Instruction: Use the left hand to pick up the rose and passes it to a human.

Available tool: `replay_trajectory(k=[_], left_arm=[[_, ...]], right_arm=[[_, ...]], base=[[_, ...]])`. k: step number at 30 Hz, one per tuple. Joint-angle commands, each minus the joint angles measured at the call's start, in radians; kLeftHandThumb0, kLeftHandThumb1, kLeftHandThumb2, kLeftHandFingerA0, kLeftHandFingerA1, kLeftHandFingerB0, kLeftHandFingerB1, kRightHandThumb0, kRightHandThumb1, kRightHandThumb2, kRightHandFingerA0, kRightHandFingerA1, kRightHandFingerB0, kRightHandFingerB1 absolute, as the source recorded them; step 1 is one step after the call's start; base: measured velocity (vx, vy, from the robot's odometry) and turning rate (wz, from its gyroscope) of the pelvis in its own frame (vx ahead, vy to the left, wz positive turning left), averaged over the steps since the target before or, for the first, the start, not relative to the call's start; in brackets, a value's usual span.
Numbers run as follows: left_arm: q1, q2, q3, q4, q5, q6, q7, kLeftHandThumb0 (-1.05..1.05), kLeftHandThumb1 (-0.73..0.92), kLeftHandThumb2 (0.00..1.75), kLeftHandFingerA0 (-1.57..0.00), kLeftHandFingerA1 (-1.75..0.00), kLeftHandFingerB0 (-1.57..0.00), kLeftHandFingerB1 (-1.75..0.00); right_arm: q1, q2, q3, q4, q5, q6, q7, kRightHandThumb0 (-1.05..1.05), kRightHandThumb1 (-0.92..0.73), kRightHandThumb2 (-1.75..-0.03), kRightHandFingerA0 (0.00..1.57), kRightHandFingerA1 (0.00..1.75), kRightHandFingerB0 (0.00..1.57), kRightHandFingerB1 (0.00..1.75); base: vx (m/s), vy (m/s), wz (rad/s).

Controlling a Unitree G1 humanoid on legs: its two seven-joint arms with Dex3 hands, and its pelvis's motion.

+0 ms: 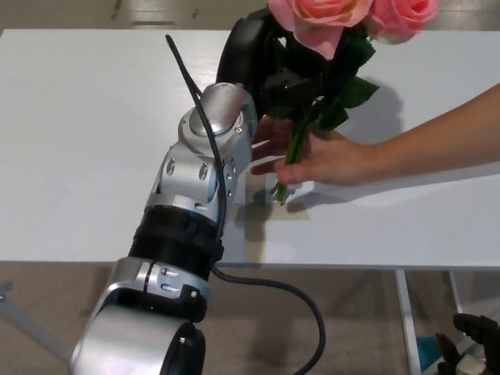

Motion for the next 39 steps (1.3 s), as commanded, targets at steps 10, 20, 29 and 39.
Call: replay_trajectory(k=[10, 20, 29, 39], left_arm=[[-0.035, 0.090, -0.090, 0.068, -0.007, 0.030, -0.274, -0.90, 0.45, 0.60, 0.00, 0.00, 0.00, 0.00], [-0.040, 0.107, -0.094, 0.087, -0.002, 0.015, -0.264, -0.85, 0.48, 0.57, 0.00, 0.00, 0.00, 0.00], [-0.043, 0.112, -0.093, 0.095, 0.004, -0.002, -0.284, -0.84, 0.50, 0.57, 0.00, 0.00, 0.00, 0.00], [-0.053, 0.174, -0.090, 0.081, 0.007, -0.001, -0.349, -0.82, 0.50, 0.56, 0.00, 0.00, 0.00, 0.00]], right_arm=[[0.003, -0.004, -0.003, 0.000, 0.004, 0.007, 0.005, -0.53, -0.78, -0.65, 0.61, 0.43, 0.46, 0.34], [-0.007, -0.009, -0.004, 0.001, 0.004, 0.011, 0.011, -0.53, -0.78, -0.65, 0.61, 0.44, 0.47, 0.35], [-0.011, -0.007, -0.010, 0.001, 0.009, 0.013, 0.011, -0.53, -0.77, -0.65, 0.61, 0.44, 0.47, 0.35], [-0.029, -0.009, -0.008, 0.003, 0.006, 0.023, 0.005, -0.53, -0.78, -0.65, 0.61, 0.44, 0.47, 0.35]], base=[[0.00, 0.000, 0.00], [0.00, 0.000, 0.00], [0.00, 0.000, 0.00], [0.00, 0.000, 0.00]])
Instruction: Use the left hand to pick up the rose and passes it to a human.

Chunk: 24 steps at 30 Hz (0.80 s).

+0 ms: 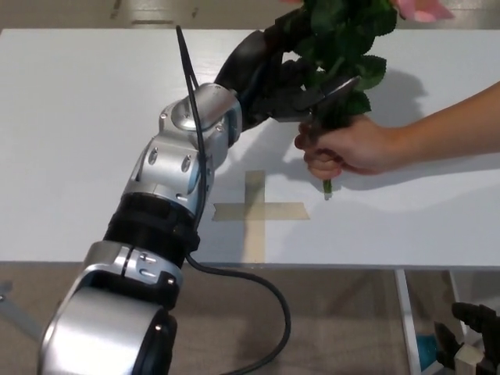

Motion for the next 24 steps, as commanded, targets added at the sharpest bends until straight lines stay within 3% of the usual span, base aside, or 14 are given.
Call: replay_trajectory(k=[1, 3, 4, 9, 11, 18, 20, 24], left_arm=[[-0.019, 0.038, 0.001, -0.010, 0.000, -0.003, -0.056, -0.82, 0.50, 0.56, 0.00, 0.00, 0.00, 0.00], [-0.020, 0.039, 0.000, -0.010, -0.001, -0.003, -0.058, -0.82, 0.50, 0.56, 0.00, 0.00, 0.00, 0.00], [-0.009, 0.121, 0.009, -0.029, -0.011, -0.007, -0.145, -0.78, 0.49, 0.56, 0.00, 0.00, 0.00, 0.00], [-0.008, 0.179, 0.011, -0.032, -0.021, -0.006, -0.203, -0.75, 0.49, 0.56, 0.00, 0.00, 0.00, 0.00], [0.007, 0.267, 0.026, -0.075, -0.031, 0.028, -0.269, -0.75, 0.49, 0.56, 0.00, 0.00, 0.00, 0.00], [0.069, 0.380, 0.057, -0.135, -0.056, 0.008, -0.354, -0.74, 0.49, 0.56, 0.00, 0.00, 0.00, 0.00], [0.161, 0.454, 0.095, -0.241, -0.091, 0.022, -0.400, -0.73, 0.48, 0.56, 0.00, 0.00, 0.00, -0.01], [0.205, 0.473, 0.110, -0.305, -0.105, 0.044, -0.409, -0.72, 0.48, 0.55, 0.00, 0.00, 0.00, -0.01]], right_arm=[[-0.002, -0.008, -0.004, 0.005, 0.005, 0.019, 0.003, -0.53, -0.78, -0.65, 0.61, 0.44, 0.47, 0.35], [-0.002, -0.008, -0.004, 0.005, 0.005, 0.019, 0.003, -0.53, -0.78, -0.65, 0.61, 0.44, 0.47, 0.35], [0.000, -0.004, -0.003, 0.005, 0.004, 0.019, 0.001, -0.53, -0.78, -0.65, 0.61, 0.44, 0.47, 0.35], [0.002, -0.004, 0.000, 0.005, 0.002, 0.018, 0.001, -0.53, -0.78, -0.65, 0.61, 0.44, 0.47, 0.35], [0.005, -0.008, -0.002, 0.005, 0.004, 0.018, 0.004, -0.54, -0.78, -0.65, 0.61, 0.44, 0.47, 0.35], [0.009, -0.006, -0.003, 0.007, 0.004, 0.022, 0.003, -0.53, -0.79, -0.65, 0.61, 0.44, 0.47, 0.35], [0.020, -0.004, -0.001, 0.006, 0.003, 0.018, 0.002, -0.53, -0.79, -0.65, 0.61, 0.44, 0.46, 0.35], [0.022, -0.006, -0.002, 0.006, 0.003, 0.018, 0.003, -0.53, -0.78, -0.65, 0.61, 0.44, 0.46, 0.35]], base=[[0.00, 0.000, 0.00], [0.00, 0.000, 0.00], [0.00, 0.000, 0.00], [0.00, 0.000, 0.00], [0.00, 0.000, 0.00], [0.00, 0.000, 0.00], [0.00, 0.000, 0.00], [0.00, 0.000, 0.00]])
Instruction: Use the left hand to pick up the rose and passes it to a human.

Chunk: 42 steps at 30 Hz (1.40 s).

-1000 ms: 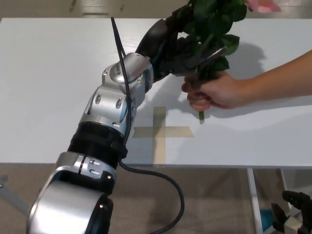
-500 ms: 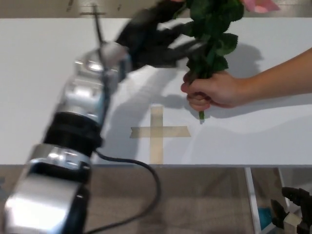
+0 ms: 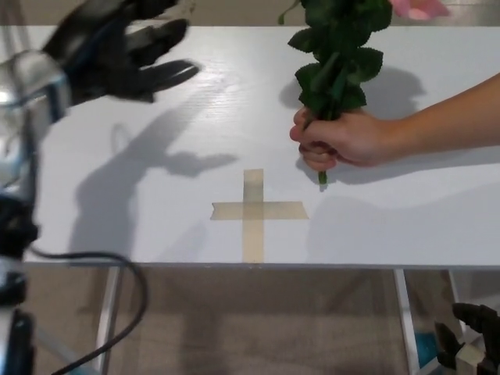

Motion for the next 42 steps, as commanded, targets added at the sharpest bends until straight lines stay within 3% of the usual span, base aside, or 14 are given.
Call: replay_trajectory(k=[1, 2, 4, 8, 9, 12, 15, 16, 26, 27, 33, 37, 41, 42], left_arm=[[0.062, 0.034, 0.021, -0.080, -0.055, 0.038, -0.076, -0.72, 0.48, 0.55, 0.00, 0.00, 0.00, -0.01], [0.199, 0.101, 0.079, -0.224, -0.088, 0.027, -0.103, -0.69, 0.40, 0.79, 0.00, -0.05, 0.00, -0.10], [0.289, 0.122, 0.122, -0.328, -0.100, 0.022, -0.091, -0.68, 0.42, 0.79, -0.06, -0.20, 0.00, -0.11], [0.341, 0.123, 0.147, -0.400, -0.106, 0.037, -0.076, -0.68, 0.42, 0.79, -0.06, -0.20, 0.00, -0.11], [0.555, 0.099, 0.275, -0.592, -0.173, -0.019, -0.065, -0.60, 0.39, 0.68, -0.28, -0.41, -0.07, -0.33], [0.780, 0.072, 0.413, -0.783, -0.272, -0.040, -0.128, -0.54, 0.39, 0.65, -0.36, -0.42, -0.18, -0.35], [0.794, 0.072, 0.417, -0.802, -0.278, -0.030, -0.122, -0.54, 0.39, 0.65, -0.36, -0.42, -0.18, -0.35], [0.953, 0.045, 0.526, -0.914, -0.382, -0.022, -0.185, -0.46, 0.44, 0.54, -0.44, -0.37, -0.28, -0.31], [1.329, -0.043, 0.765, -1.101, -0.651, -0.042, -0.363, -0.37, 0.44, 0.53, -0.51, -0.38, -0.39, -0.33], [1.436, -0.100, 0.796, -1.145, -0.671, -0.109, -0.427, -0.43, 0.39, 0.64, -0.50, -0.45, -0.43, -0.41], [1.447, -0.108, 0.700, -0.986, -0.504, -0.205, -0.440, -0.40, 0.45, 0.54, -0.60, -0.40, -0.52, -0.36], [1.384, -0.107, 0.534, -0.623, -0.130, -0.344, -0.227, -0.43, 0.49, 0.55, -0.60, -0.40, -0.52, -0.36], [1.379, -0.094, 0.512, -0.581, -0.113, -0.384, -0.199, -0.43, 0.49, 0.55, -0.60, -0.40, -0.52, -0.36], [1.305, -0.072, 0.447, -0.416, 0.030, -0.345, -0.026, -0.44, 0.52, 0.56, -0.62, -0.40, -0.50, -0.36]], right_arm=[[0.019, -0.004, -0.003, 0.005, 0.004, 0.009, 0.003, -0.53, -0.78, -0.65, 0.61, 0.44, 0.46, 0.35], [0.019, -0.005, -0.003, 0.005, 0.004, 0.008, 0.005, -0.53, -0.78, -0.65, 0.61, 0.43, 0.46, 0.35], [0.018, -0.004, -0.005, 0.004, 0.006, 0.008, 0.005, -0.53, -0.78, -0.65, 0.61, 0.43, 0.46, 0.35], [0.019, -0.004, -0.005, 0.005, 0.006, 0.008, 0.006, -0.53, -0.78, -0.65, 0.61, 0.43, 0.46, 0.35], [0.027, 0.000, -0.003, 0.007, 0.004, 0.006, 0.004, -0.53, -0.79, -0.65, 0.61, 0.43, 0.47, 0.35], [0.032, 0.003, -0.002, 0.008, 0.003, 0.009, 0.001, -0.53, -0.79, -0.65, 0.61, 0.44, 0.47, 0.35], [0.032, 0.004, -0.001, 0.009, 0.003, 0.009, 0.001, -0.53, -0.79, -0.65, 0.61, 0.44, 0.47, 0.35], [0.033, 0.005, -0.002, 0.011, 0.003, 0.009, -0.001, -0.53, -0.79, -0.65, 0.61, 0.44, 0.47, 0.35], [0.037, 0.008, 0.004, 0.011, -0.001, 0.013, -0.008, -0.53, -0.79, -0.65, 0.62, 0.45, 0.47, 0.35], [0.039, 0.009, 0.005, 0.012, -0.002, 0.010, -0.007, -0.54, -0.79, -0.65, 0.61, 0.45, 0.47, 0.35], [0.037, 0.011, 0.004, 0.013, 0.000, 0.011, -0.010, -0.54, -0.79, -0.65, 0.62, 0.46, 0.48, 0.35], [0.044, 0.014, 0.009, 0.012, -0.003, 0.008, -0.005, -0.54, -0.79, -0.65, 0.62, 0.46, 0.48, 0.35], [0.045, 0.014, 0.010, 0.012, -0.002, 0.008, -0.004, -0.54, -0.79, -0.65, 0.62, 0.46, 0.48, 0.35], [0.048, 0.011, 0.009, 0.013, -0.001, 0.008, -0.003, -0.54, -0.79, -0.65, 0.62, 0.45, 0.48, 0.35]], base=[[0.00, 0.000, 0.00], [0.00, 0.000, 0.00], [0.00, 0.000, -0.04], [0.00, 0.000, 0.00], [0.00, 0.000, 0.00], [0.00, 0.000, 0.00], [0.00, 0.000, 0.00], [0.00, 0.000, 0.00], [0.00, 0.000, 0.00], [0.00, 0.000, 0.00], [0.00, 0.000, 0.00], [0.00, 0.000, 0.00], [0.00, 0.000, 0.00], [0.00, 0.000, 0.00]])
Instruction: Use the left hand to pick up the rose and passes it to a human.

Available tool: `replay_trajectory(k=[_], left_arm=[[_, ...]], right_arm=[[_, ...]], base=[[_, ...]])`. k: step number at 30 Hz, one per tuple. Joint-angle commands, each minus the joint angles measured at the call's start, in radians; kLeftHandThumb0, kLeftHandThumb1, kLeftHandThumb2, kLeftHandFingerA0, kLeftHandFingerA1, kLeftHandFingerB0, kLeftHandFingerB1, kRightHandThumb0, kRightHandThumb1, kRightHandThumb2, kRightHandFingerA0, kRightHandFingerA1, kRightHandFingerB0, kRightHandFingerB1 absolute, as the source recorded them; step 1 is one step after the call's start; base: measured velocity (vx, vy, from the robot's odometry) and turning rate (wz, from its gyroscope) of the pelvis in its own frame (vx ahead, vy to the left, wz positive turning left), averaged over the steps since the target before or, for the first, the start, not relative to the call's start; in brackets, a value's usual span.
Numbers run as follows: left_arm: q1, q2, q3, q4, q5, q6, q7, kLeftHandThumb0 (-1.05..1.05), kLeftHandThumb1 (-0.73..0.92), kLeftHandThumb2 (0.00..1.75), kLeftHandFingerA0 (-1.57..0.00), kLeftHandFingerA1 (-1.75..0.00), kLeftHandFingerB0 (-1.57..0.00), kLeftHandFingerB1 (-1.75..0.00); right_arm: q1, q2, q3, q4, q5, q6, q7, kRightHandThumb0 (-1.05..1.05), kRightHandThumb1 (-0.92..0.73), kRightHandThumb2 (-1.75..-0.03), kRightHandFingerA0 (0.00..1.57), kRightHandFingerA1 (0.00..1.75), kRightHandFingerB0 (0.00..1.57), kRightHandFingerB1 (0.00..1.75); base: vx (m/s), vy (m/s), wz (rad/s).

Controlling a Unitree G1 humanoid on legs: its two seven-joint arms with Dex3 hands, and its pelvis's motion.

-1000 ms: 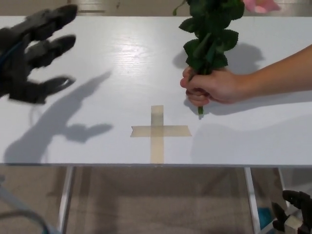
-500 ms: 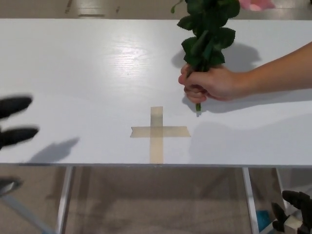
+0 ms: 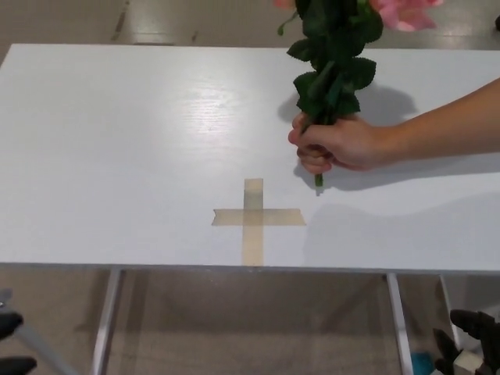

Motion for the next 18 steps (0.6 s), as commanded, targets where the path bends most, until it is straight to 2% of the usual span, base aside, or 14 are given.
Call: replay_trajectory(k=[1, 3, 4, 6, 8, 10, 11, 14, 15, 17, 18], left_arm=[[-0.164, 0.048, -0.188, 0.528, 0.418, -0.153, 0.357, -0.44, 0.51, 0.56, -0.64, -0.41, -0.52, -0.37], [-0.219, 0.066, -0.217, 0.644, 0.430, -0.133, 0.397, -0.44, 0.51, 0.56, -0.64, -0.41, -0.53, -0.37], [-0.245, 0.075, -0.234, 0.696, 0.433, -0.120, 0.412, -0.50, 0.44, 0.73, -0.59, -0.51, -0.48, -0.47], [-0.353, 0.093, -0.291, 0.868, 0.451, -0.087, 0.446, -0.47, 0.43, 0.72, -0.65, -0.52, -0.49, -0.47], [-0.401, 0.100, -0.326, 0.939, 0.450, -0.057, 0.435, -0.46, 0.44, 0.72, -0.63, -0.52, -0.46, -0.46], [-0.474, 0.101, -0.367, 1.042, 0.459, -0.028, 0.440, -0.47, 0.44, 0.72, -0.53, -0.50, -0.42, -0.45], [-0.502, 0.100, -0.383, 1.080, 0.465, -0.016, 0.448, -0.40, 0.52, 0.56, -0.54, -0.38, -0.46, -0.35], [-0.537, 0.106, -0.406, 1.139, 0.462, -0.021, 0.457, -0.40, 0.52, 0.56, -0.54, -0.38, -0.46, -0.35], [-0.600, 0.102, -0.432, 1.201, 0.479, 0.000, 0.504, -0.43, 0.56, 0.57, -0.48, -0.37, -0.40, -0.33], [-0.702, 0.093, -0.470, 1.306, 0.509, 0.034, 0.601, -0.45, 0.56, 0.57, -0.48, -0.37, -0.40, -0.33], [-0.702, 0.093, -0.470, 1.306, 0.509, 0.034, 0.601, -0.45, 0.56, 0.57, -0.48, -0.37, -0.40, -0.33]], right_arm=[[0.040, 0.005, 0.000, 0.011, -0.001, 0.007, -0.002, -0.54, -0.79, -0.65, 0.61, 0.45, 0.47, 0.35], [0.045, 0.005, 0.002, 0.012, -0.002, 0.007, -0.001, -0.54, -0.79, -0.65, 0.61, 0.45, 0.47, 0.35], [0.049, 0.005, 0.003, 0.012, -0.003, 0.006, -0.001, -0.53, -0.79, -0.65, 0.61, 0.45, 0.47, 0.35], [0.055, 0.005, 0.001, 0.013, -0.001, 0.008, -0.002, -0.53, -0.79, -0.65, 0.61, 0.44, 0.48, 0.35], [0.062, 0.006, 0.001, 0.013, 0.000, 0.007, -0.002, -0.53, -0.79, -0.65, 0.61, 0.44, 0.48, 0.35], [0.064, 0.008, 0.002, 0.014, -0.001, 0.008, -0.003, -0.54, -0.79, -0.65, 0.61, 0.44, 0.47, 0.35], [0.065, 0.010, 0.003, 0.014, -0.002, 0.008, -0.003, -0.54, -0.79, -0.65, 0.61, 0.44, 0.47, 0.35], [0.066, 0.011, 0.004, 0.013, -0.002, 0.007, -0.003, -0.54, -0.79, -0.65, 0.61, 0.44, 0.47, 0.35], [0.066, 0.010, 0.005, 0.013, -0.003, 0.006, -0.005, -0.54, -0.79, -0.65, 0.61, 0.44, 0.47, 0.35], [0.069, 0.012, 0.009, 0.013, -0.007, 0.004, -0.007, -0.54, -0.79, -0.65, 0.61, 0.43, 0.48, 0.35], [0.069, 0.012, 0.009, 0.013, -0.007, 0.004, -0.007, -0.54, -0.79, -0.65, 0.61, 0.43, 0.48, 0.35]], base=[[0.00, 0.000, 0.00], [0.00, 0.000, 0.00], [0.00, 0.000, 0.00], [0.00, 0.000, 0.00], [0.00, 0.000, 0.00], [0.00, 0.000, 0.00], [0.00, 0.000, 0.00], [0.00, 0.000, 0.00], [0.00, 0.000, 0.00], [0.00, 0.000, 0.00], [0.00, 0.000, 0.00]])
